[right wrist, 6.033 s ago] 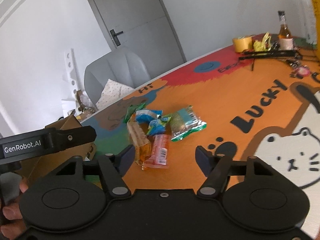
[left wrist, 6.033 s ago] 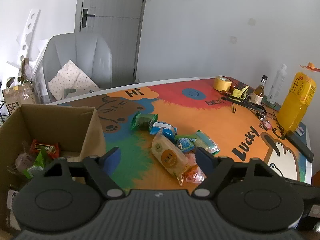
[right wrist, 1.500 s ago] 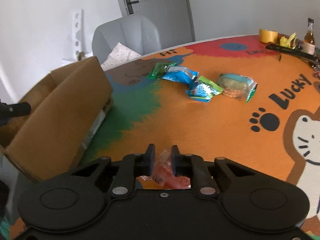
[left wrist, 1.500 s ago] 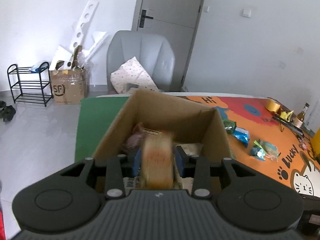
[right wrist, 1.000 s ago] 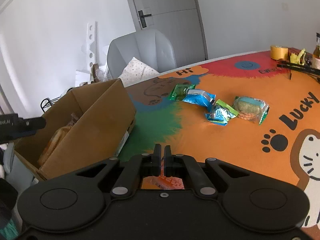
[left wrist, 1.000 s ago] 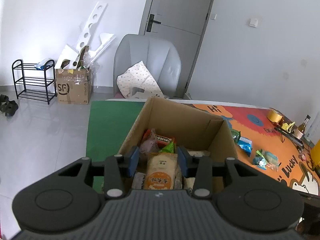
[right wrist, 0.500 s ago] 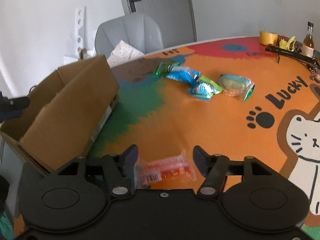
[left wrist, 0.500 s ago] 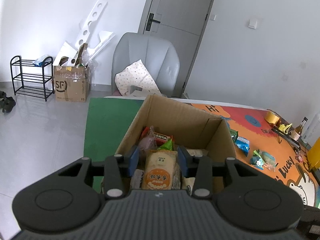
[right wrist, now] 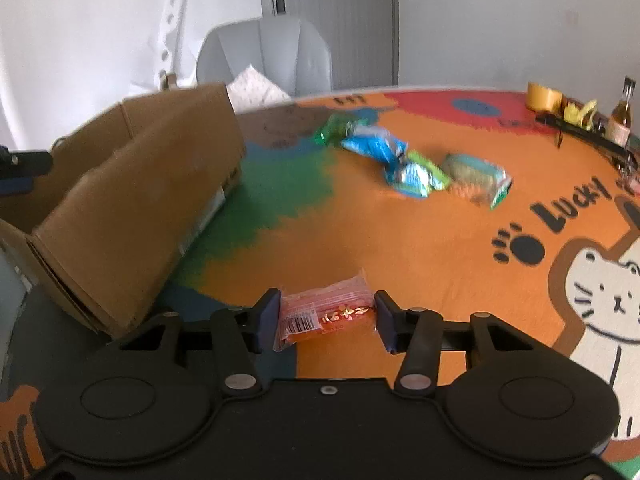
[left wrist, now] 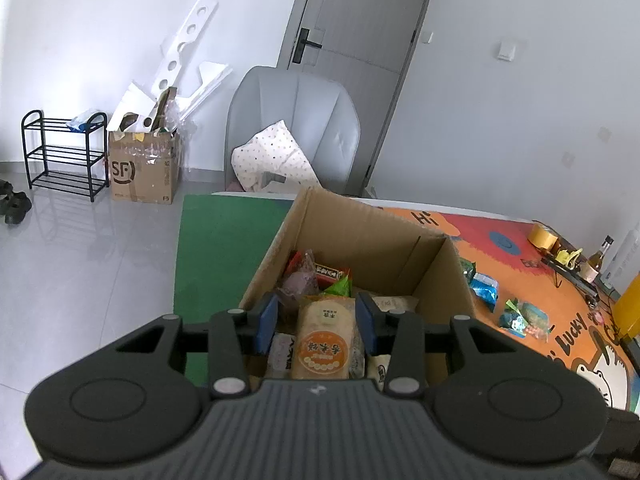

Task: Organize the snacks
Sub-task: 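Carry the red packet over the box and open right tool while left opens to release the cake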

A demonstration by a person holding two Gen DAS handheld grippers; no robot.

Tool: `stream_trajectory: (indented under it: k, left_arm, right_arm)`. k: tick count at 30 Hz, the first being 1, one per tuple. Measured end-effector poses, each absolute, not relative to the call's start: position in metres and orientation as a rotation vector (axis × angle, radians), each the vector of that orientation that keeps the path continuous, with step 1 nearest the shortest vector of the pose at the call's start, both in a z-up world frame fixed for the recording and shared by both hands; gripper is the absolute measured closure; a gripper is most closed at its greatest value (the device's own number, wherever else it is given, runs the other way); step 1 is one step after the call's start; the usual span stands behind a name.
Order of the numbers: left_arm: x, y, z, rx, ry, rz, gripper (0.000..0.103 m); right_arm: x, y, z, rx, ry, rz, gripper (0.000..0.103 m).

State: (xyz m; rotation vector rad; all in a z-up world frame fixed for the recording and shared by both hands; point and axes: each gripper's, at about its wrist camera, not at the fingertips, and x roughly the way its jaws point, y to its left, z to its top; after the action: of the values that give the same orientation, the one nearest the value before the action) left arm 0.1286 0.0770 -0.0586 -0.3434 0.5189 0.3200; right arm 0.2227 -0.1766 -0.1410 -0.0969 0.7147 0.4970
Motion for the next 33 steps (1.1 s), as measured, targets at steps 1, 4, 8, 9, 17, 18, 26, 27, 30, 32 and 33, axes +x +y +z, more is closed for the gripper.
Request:
stream_trajectory:
  k: [1,4,8,9,17,18,26,27,30,32,33]
  left_arm:
    - [0.128,0.077,-0.058,-0.341,0.519,0.321,0.061]
    - [0.125,0.08,-0.057,-0.343,0.513,0.324,0.061]
    - [0.122,0.082,-0.054,-0.349,0.501,0.315,0.061]
    - [0.121,0.083,-0.054,-0.348,0.499,0.313,0.061]
    - [0.117,0.084,-0.048,-0.341,0.48,0.3,0.061]
    - [0.117,0.085,-0.047,-0.34,0.478,0.301,0.061]
    - [0.116,0.096,-0.043,-0.341,0.467,0.311,0.061]
    - [0.117,0.097,-0.043,-0.341,0.469,0.311,0.061]
    - [0.118,0.101,-0.044,-0.344,0.472,0.31,0.061]
    - [0.118,0.104,-0.044,-0.347,0.472,0.31,0.061]
    - [0.118,0.105,-0.044,-0.349,0.472,0.312,0.062]
  right_arm:
    - [0.222,-0.177,-0.138,-0.082,0.703,0.508,0.055]
    - [0.221,-0.172,-0.127,-0.061,0.666,0.529,0.055]
    - [0.222,-0.163,-0.106,-0.045,0.616,0.557,0.055]
    - [0.222,-0.16,-0.101,-0.045,0.603,0.564,0.055]
    - [0.225,-0.128,-0.069,-0.058,0.523,0.658,0.055]
    - [0.225,-0.125,-0.066,-0.058,0.517,0.67,0.055]
    - [0.231,-0.099,-0.055,-0.072,0.49,0.724,0.055]
    - [0.233,-0.096,-0.055,-0.074,0.488,0.731,0.055]
    - [0.233,-0.087,-0.053,-0.069,0.485,0.752,0.055]
    - [0.234,-0.081,-0.051,-0.064,0.476,0.762,0.051]
    - [0.234,-0.078,-0.051,-0.062,0.473,0.769,0.044]
